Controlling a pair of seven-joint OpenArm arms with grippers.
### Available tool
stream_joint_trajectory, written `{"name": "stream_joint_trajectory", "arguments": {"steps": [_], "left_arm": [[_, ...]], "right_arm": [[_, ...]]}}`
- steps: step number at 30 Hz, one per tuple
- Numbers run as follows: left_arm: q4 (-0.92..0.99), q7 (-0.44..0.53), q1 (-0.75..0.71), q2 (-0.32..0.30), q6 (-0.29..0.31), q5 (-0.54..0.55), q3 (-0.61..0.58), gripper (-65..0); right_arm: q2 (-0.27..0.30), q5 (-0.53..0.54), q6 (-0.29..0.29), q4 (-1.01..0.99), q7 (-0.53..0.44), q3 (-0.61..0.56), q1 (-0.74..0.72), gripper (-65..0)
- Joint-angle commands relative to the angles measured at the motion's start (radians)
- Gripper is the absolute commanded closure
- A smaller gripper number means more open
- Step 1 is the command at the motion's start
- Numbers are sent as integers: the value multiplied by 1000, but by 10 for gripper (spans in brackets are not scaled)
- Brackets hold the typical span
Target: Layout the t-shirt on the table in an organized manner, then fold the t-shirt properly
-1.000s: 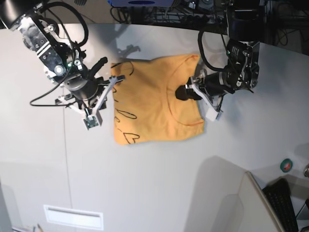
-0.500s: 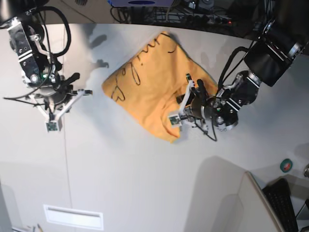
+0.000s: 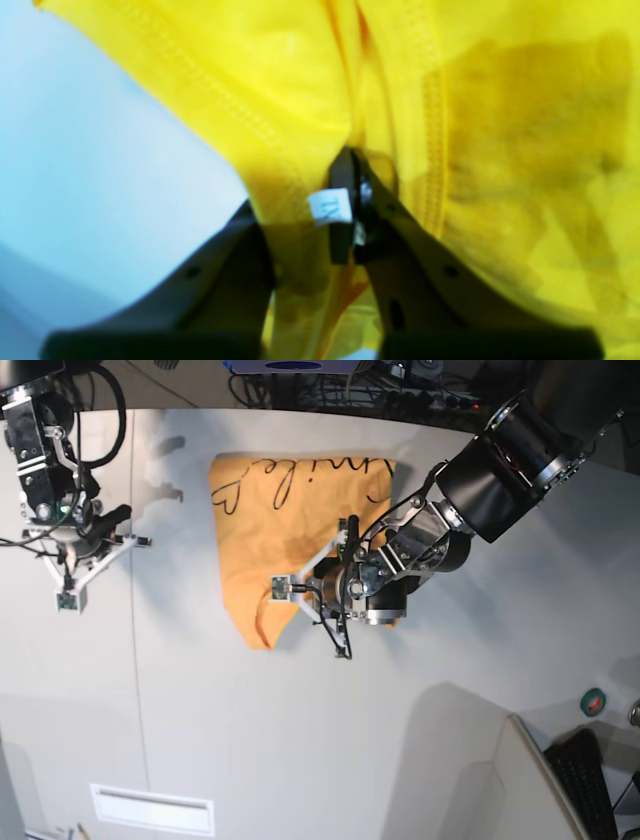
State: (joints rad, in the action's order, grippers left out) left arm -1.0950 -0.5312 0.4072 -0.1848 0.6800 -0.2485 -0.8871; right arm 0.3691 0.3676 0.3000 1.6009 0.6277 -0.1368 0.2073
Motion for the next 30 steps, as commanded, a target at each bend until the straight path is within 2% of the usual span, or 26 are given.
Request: {"name": "stream_joint_trajectory", "arguments": {"steps": [1, 6, 14, 20, 25, 27, 30], "left_arm": [[-4, 9, 9, 11, 18, 19, -2, 0], [-4, 9, 11, 40, 18, 11, -5, 0], [-14, 6, 11, 35, 18, 10, -4, 0], [-15, 3, 66, 34, 18, 21, -1, 0], [-14, 3, 94, 34, 18, 22, -1, -337], [-15, 3, 98, 34, 18, 24, 1, -426], [-18, 3, 98, 40, 18, 24, 15, -490]], "right_arm": [[15, -2, 1, 13, -21, 10, -9, 0], [15, -2, 1, 13, -21, 10, -9, 0], [15, -2, 1, 13, -21, 7, -9, 0], [14, 1, 1, 16, -21, 3, -9, 0], [14, 1, 1, 17, -21, 3, -9, 0], [12, 3, 1, 17, -21, 1, -9, 0], [-9, 3, 0, 19, -21, 1, -9, 0]]}}
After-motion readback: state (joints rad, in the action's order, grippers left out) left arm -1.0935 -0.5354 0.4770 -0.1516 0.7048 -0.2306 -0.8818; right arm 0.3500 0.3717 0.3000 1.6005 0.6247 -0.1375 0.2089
